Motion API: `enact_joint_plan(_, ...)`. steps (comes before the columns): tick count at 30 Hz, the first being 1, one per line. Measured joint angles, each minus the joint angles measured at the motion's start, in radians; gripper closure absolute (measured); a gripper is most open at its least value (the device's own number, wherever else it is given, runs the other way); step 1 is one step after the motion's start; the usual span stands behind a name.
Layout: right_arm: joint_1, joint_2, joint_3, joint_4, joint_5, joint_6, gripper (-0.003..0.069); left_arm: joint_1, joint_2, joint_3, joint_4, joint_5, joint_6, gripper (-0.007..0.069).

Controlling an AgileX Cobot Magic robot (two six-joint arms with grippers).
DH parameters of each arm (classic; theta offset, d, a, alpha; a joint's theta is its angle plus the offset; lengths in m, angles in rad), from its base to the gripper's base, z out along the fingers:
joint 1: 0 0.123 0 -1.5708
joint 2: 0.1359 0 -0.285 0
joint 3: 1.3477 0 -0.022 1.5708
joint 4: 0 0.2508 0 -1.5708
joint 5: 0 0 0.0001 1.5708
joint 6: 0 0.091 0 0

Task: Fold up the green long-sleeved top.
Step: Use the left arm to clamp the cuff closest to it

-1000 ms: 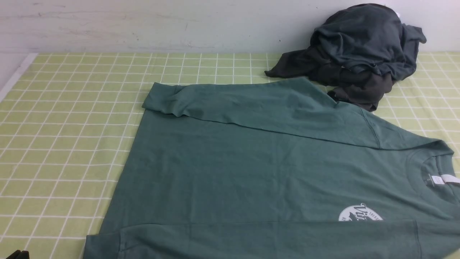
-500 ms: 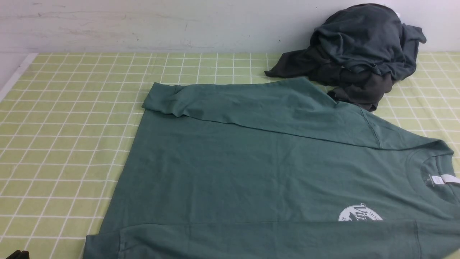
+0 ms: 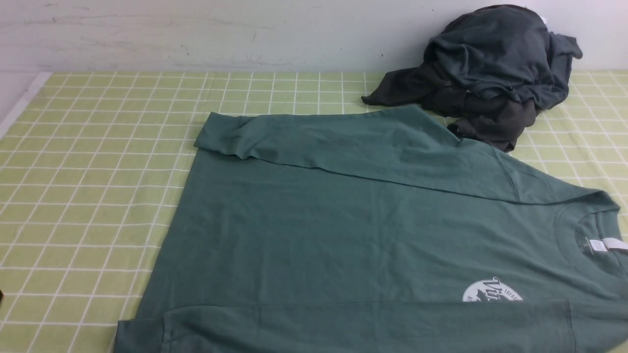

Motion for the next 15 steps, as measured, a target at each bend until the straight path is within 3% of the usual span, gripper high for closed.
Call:
enact_joint_plan(4,0.0,0.0,0.0,0.0,-0.28,0.022,0.0673,0.0,0.0,0.0,0.0,-0.272,-0.009,0.0628)
enact_joint_plan(10,0.0,0.0,0.0,0.032,-0.686,0.182,0.0673,0.0,0.0,-0.005,-0.026,-0.665,-0.216,0.0628)
enact_joint_plan(15,0.0,0.008,-0.036,0.046,-0.729,0.208,0.0673,0.0,0.025,-0.159,-0.017,-0.555,-0.34,0.0628)
